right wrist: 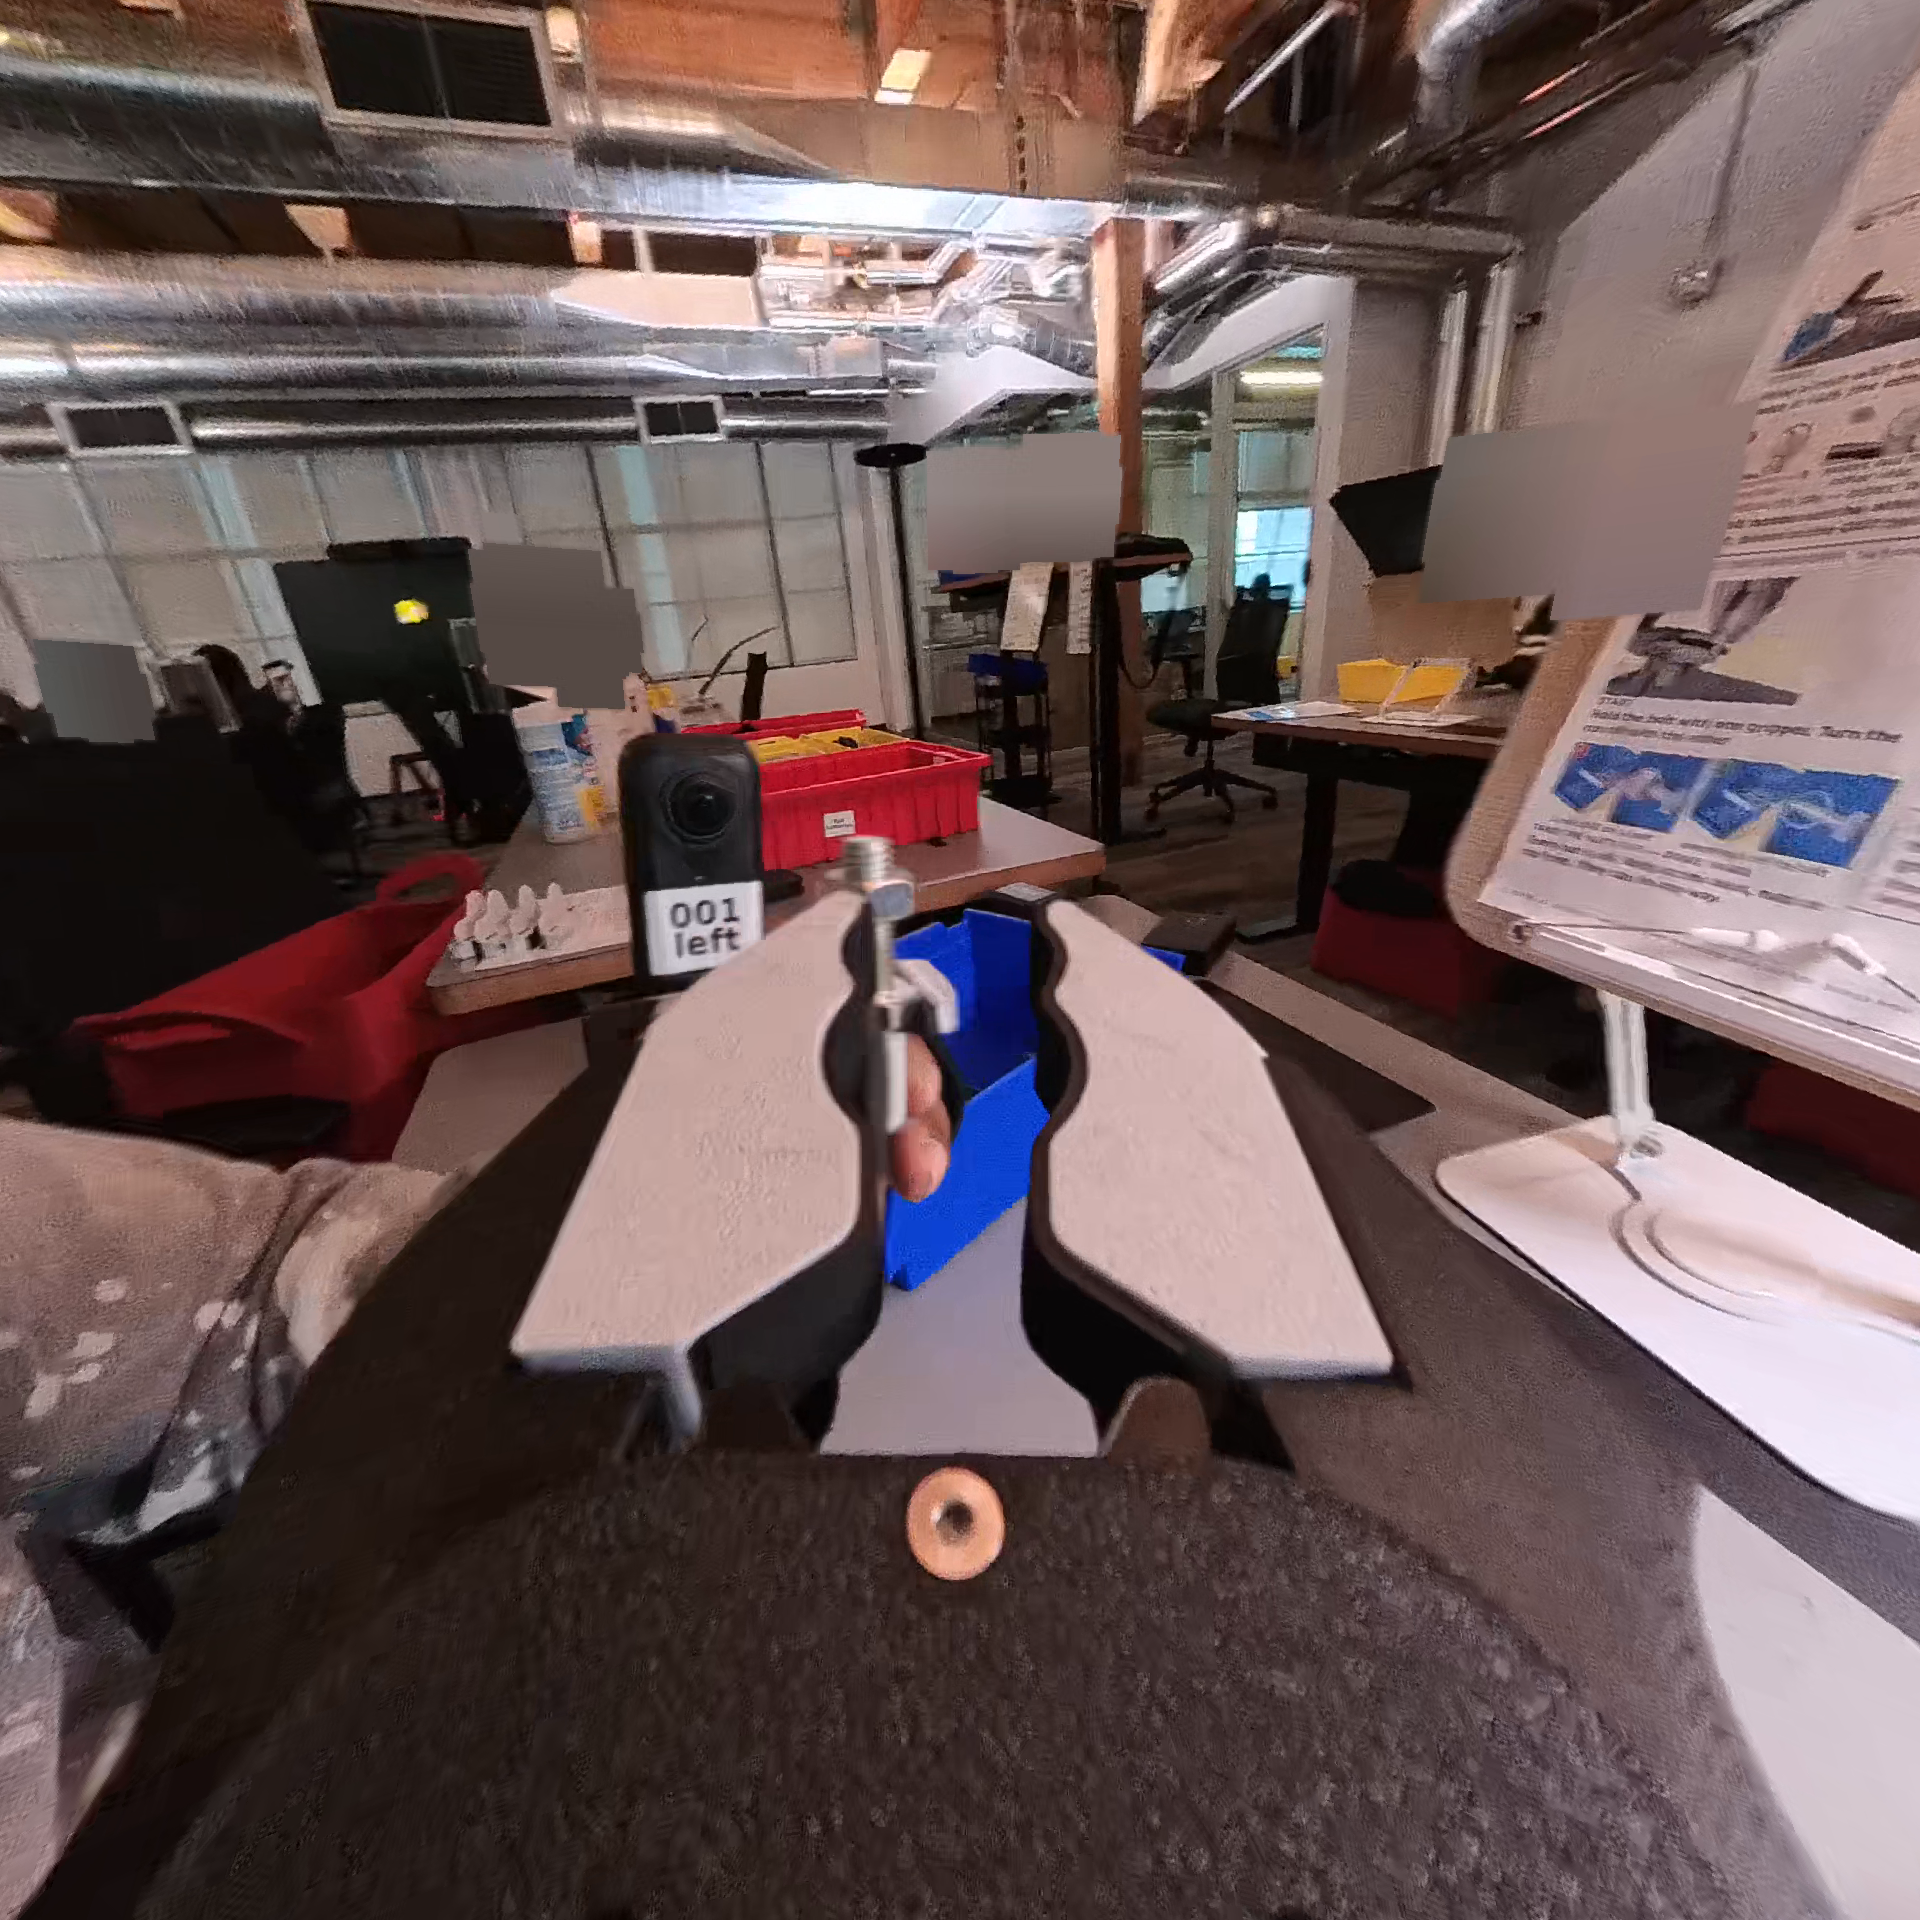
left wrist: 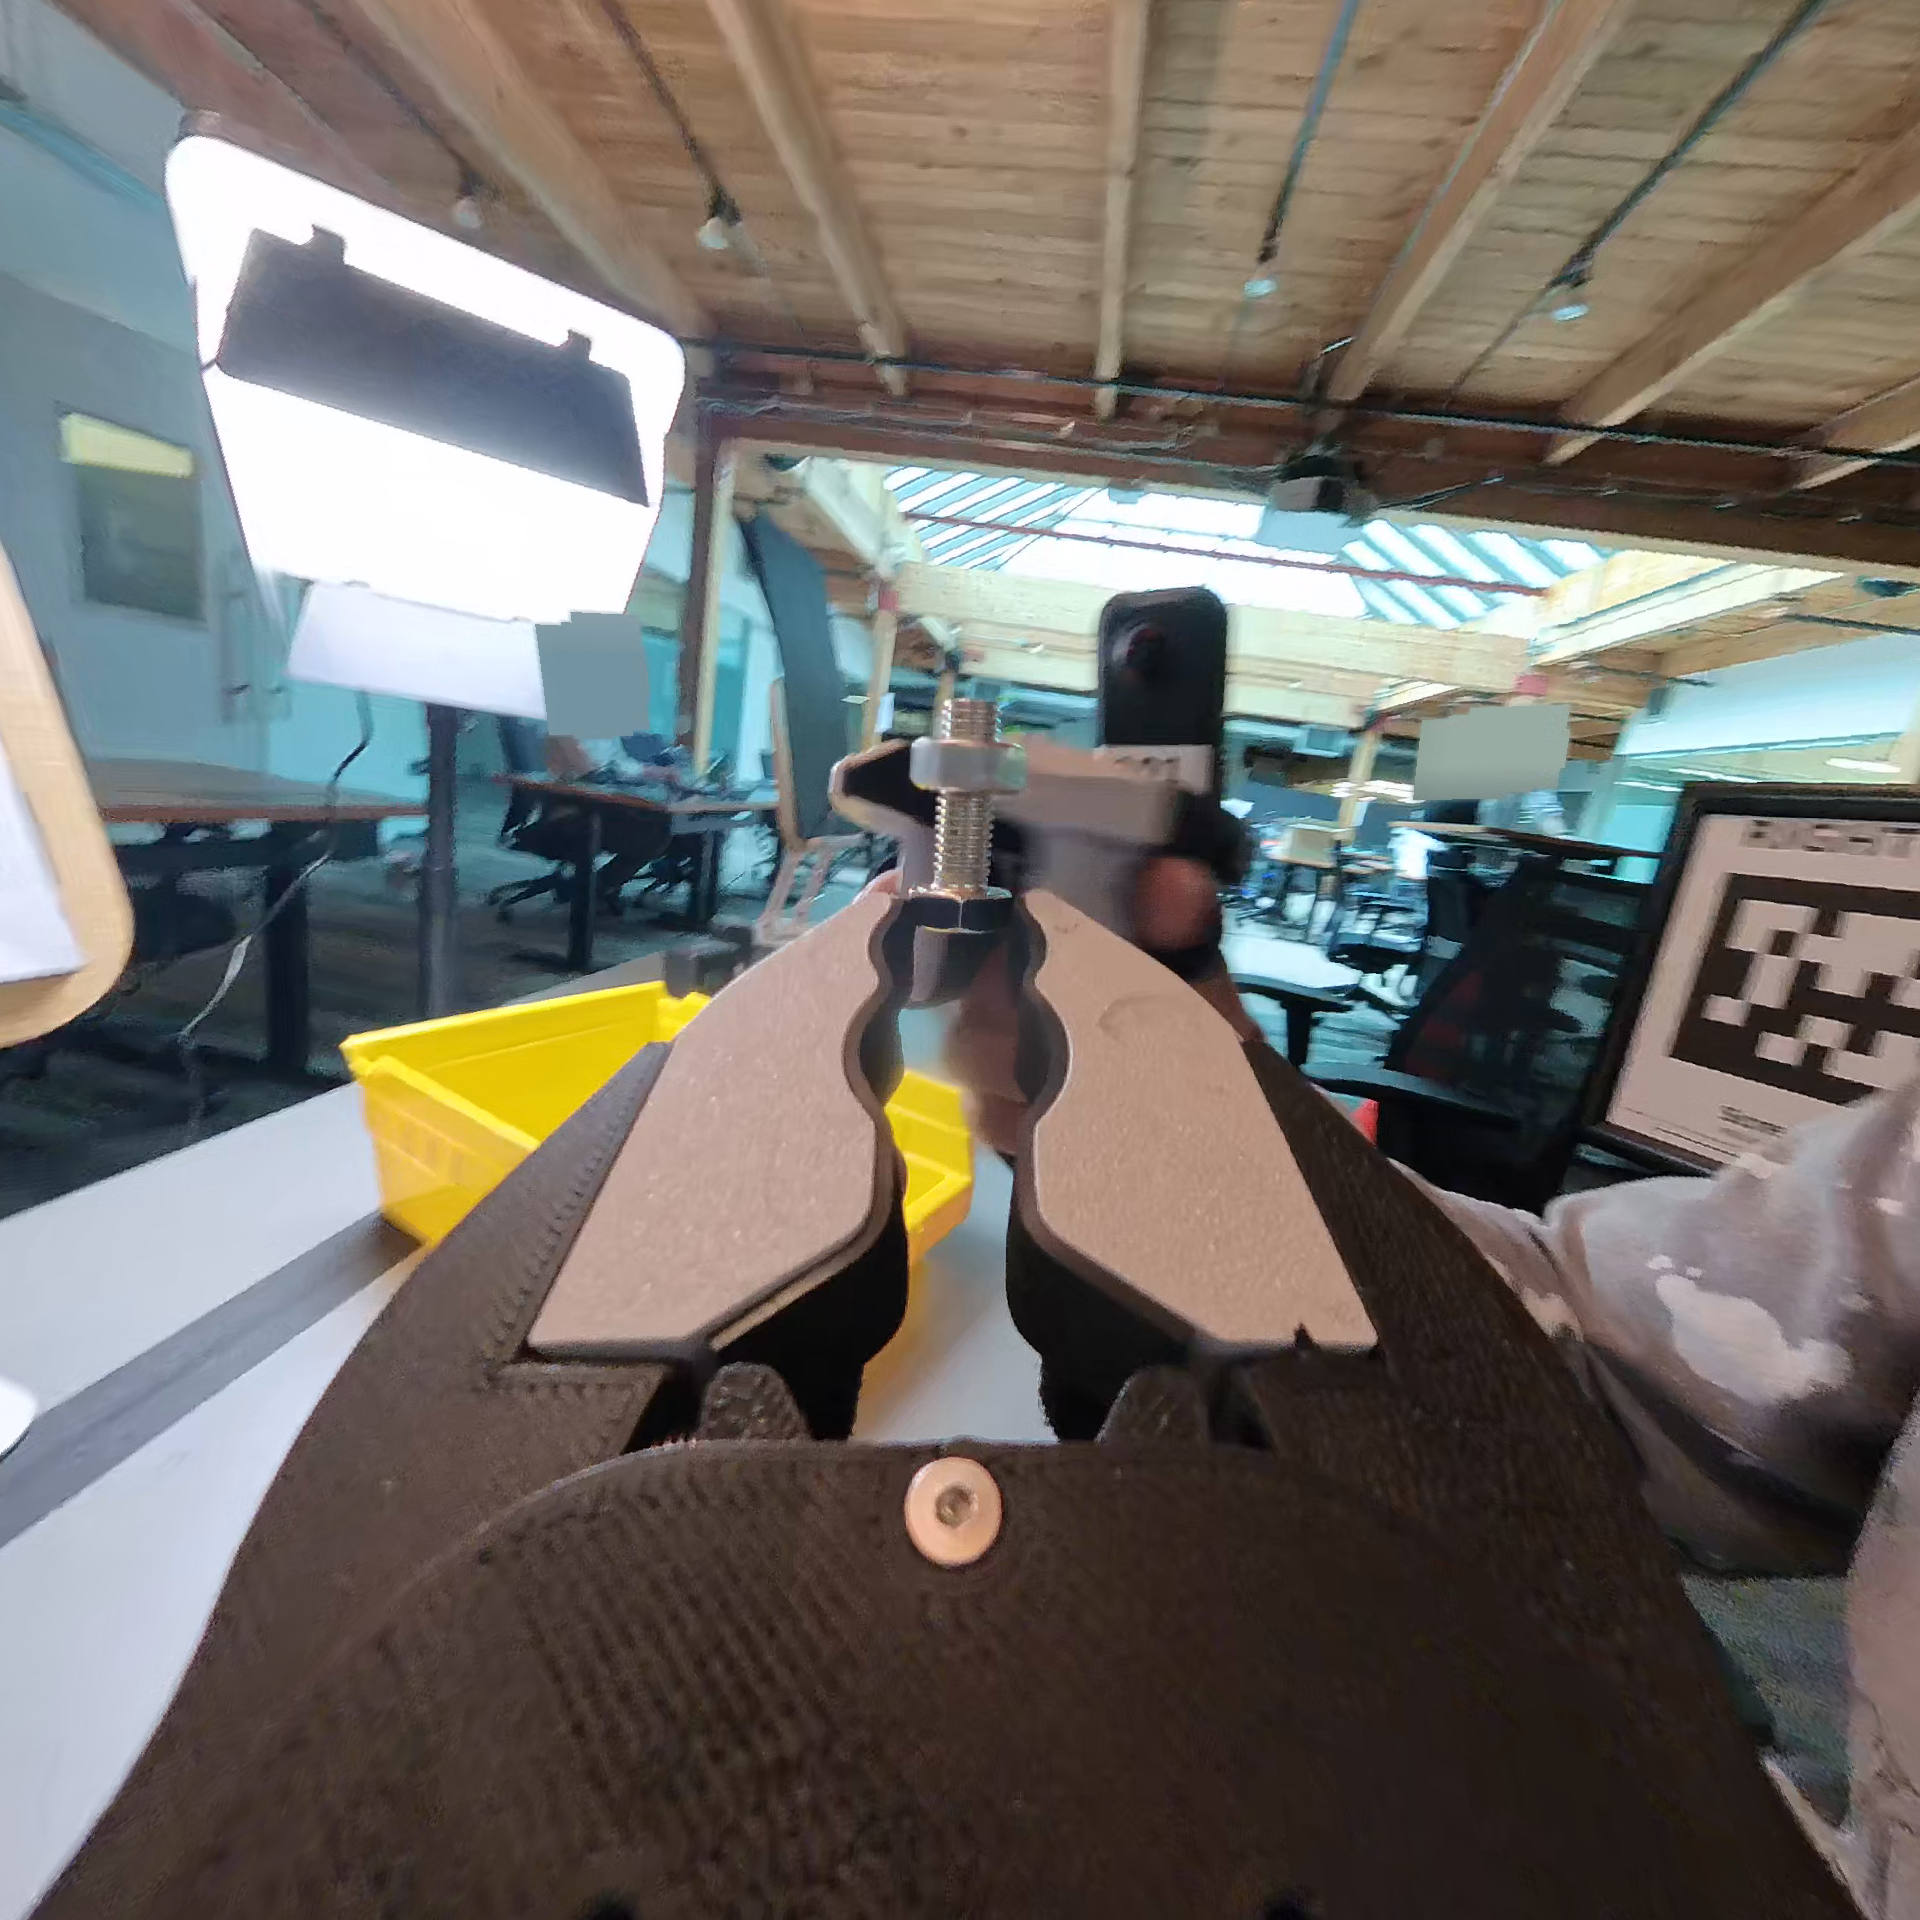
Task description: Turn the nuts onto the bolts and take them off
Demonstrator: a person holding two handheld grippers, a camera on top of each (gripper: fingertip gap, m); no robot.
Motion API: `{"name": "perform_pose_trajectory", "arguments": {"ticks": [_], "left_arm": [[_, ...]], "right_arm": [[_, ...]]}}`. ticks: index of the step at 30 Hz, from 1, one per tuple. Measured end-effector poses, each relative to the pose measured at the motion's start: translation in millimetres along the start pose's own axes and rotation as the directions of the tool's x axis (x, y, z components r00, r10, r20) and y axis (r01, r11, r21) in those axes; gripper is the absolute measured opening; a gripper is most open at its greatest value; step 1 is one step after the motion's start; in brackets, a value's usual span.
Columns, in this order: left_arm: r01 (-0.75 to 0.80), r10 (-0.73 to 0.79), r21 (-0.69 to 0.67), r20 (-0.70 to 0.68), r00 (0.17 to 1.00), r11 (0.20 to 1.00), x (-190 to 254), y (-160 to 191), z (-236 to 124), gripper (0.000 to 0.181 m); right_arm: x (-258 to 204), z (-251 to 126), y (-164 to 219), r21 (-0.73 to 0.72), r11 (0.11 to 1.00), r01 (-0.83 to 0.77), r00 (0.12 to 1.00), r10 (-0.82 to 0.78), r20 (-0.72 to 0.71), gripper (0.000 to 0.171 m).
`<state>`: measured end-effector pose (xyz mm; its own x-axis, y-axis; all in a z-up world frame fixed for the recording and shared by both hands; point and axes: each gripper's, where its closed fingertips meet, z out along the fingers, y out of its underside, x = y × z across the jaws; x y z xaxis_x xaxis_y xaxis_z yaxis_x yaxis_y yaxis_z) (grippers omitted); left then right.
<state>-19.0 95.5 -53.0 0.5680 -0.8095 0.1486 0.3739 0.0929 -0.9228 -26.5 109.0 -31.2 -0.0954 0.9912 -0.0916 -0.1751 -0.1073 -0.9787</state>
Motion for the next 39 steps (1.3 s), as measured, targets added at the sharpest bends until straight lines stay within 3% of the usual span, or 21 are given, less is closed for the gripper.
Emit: {"name": "perform_pose_trajectory", "arguments": {"ticks": [1,2,10,12,13,15,22,24,26,34,36,37,39], "left_arm": [[0.009,-0.008,0.008,-0.025,1.000,1.000,3,-2,-1,0.018],[0.006,-0.006,0.006,-0.019,1.000,1.000,3,-3,-1,0.018],[0.009,-0.009,-0.009,-0.008,1.000,1.000,1,3,1,0.018],[0.009,-0.009,-0.015,0.002,1.000,1.000,0,3,2,0.018],[0.014,-0.014,0.000,-0.018,1.000,1.000,1,1,0,0.018],[0.013,-0.013,-0.003,-0.013,1.000,1.000,1,0,0,0.018],[0.005,-0.005,-0.020,0.001,1.000,1.000,0,5,2,0.018],[0.009,-0.008,-0.023,0.013,1.000,1.000,-2,5,2,0.018],[0.026,-0.026,0.000,-0.004,1.000,1.000,-3,1,-1,0.017],[0.005,-0.005,-0.021,0.006,1.000,1.000,-1,5,2,0.017],[0.014,-0.014,-0.017,0.009,1.000,1.000,-2,5,1,0.018],[0.016,-0.017,-0.006,-0.011,1.000,1.000,0,2,0,0.018],[0.000,0.000,-0.009,0.002,1.000,1.000,-1,0,0,0.018]], "right_arm": [[15,-5,-2,0.015,1.000,-0.015,0.997,0.016,-0.081,0.007],[25,-10,-5,0.038,0.999,-0.007,0.992,0.012,-0.127,0.005],[-10,1,-3,0.012,1.000,0.018,0.999,-0.018,0.032,0.033],[-5,1,-2,0.013,1.000,0.018,1.000,-0.018,0.008,0.030],[4,-1,-3,0.019,1.000,0.006,0.999,-0.006,-0.038,0.013],[20,-9,-7,0.041,0.999,0.015,0.993,-0.010,-0.118,0.007],[-9,2,-2,0.000,1.000,0.023,1.000,-0.023,0.016,0.036],[-3,2,-1,0.000,0.999,0.046,0.999,-0.046,-0.021,0.033],[12,-4,-5,0.022,1.000,0.011,0.996,-0.009,-0.089,0.010],[-5,1,-4,0.017,1.000,0.020,1.000,-0.020,-0.011,0.031],[-1,0,-4,0.026,0.999,0.022,0.999,-0.022,-0.025,0.029],[11,-3,-5,0.030,1.000,0.011,0.996,-0.008,-0.090,0.009],[25,-11,-7,0.044,0.999,0.014,0.990,-0.008,-0.140,0.009]]}}
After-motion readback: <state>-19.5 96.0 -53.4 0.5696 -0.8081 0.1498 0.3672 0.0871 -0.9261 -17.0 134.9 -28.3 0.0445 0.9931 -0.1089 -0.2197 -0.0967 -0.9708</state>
